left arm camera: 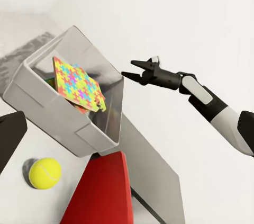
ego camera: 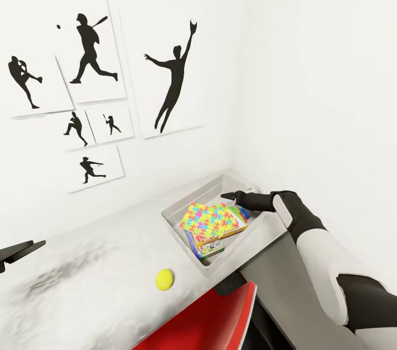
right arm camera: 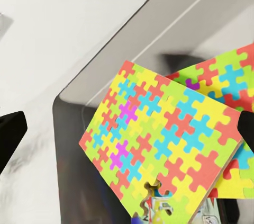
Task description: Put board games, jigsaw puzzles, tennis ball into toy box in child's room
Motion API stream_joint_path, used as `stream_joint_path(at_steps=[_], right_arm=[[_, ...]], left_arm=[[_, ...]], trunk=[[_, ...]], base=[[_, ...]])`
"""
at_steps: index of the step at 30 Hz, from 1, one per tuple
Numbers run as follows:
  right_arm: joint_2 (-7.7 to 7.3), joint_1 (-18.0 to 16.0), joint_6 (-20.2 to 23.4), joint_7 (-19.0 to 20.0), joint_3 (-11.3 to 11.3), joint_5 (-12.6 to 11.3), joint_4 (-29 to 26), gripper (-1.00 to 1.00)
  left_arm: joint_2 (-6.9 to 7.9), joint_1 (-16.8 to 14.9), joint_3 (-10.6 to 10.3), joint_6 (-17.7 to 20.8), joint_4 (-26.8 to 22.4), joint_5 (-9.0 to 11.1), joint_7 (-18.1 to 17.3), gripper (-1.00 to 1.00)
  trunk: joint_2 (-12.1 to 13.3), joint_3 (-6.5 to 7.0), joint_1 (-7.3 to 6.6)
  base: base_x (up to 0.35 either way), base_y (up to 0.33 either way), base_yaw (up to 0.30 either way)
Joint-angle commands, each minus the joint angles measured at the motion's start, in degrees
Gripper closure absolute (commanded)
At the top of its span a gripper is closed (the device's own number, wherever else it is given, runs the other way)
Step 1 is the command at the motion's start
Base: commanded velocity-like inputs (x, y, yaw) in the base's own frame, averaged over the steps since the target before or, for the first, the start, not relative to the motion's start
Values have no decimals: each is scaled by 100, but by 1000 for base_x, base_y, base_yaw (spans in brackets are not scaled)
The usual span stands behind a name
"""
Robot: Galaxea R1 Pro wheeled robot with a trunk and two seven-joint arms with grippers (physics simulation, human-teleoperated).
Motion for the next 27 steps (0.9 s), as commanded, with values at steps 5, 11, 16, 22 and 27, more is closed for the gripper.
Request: stream_joint_path(at_steps=[5,11,16,22,27], right_arm=[[-2,31,59,7,-31,-21,-165,-100],[13,41,58,0,-25,-18,-206,-100],[28,41,40,-41,-17,-8,-244,-100],[56,38,43,-63,-29,-5,-269,-100],[57,37,43,-57,-33,-12,-288,-100]], left_arm=[[1,-5,-2,59,-1,-8,-26,-100],[1,-5,-2,54,-1,-8,-26,-100],[1,-5,-2,52,-1,-8,-26,-100],[1,-5,-2,52,-1,-8,-26,-100],[1,-5,-2,52,-1,-8,-26,-100]], trunk=[[-13,-5,4],[-13,39,4],[-13,47,4],[-13,48,4],[-13,67,4]], base=[[-39,0,0],[-267,0,13],[-324,0,8],[-176,0,1],[-16,0,1]])
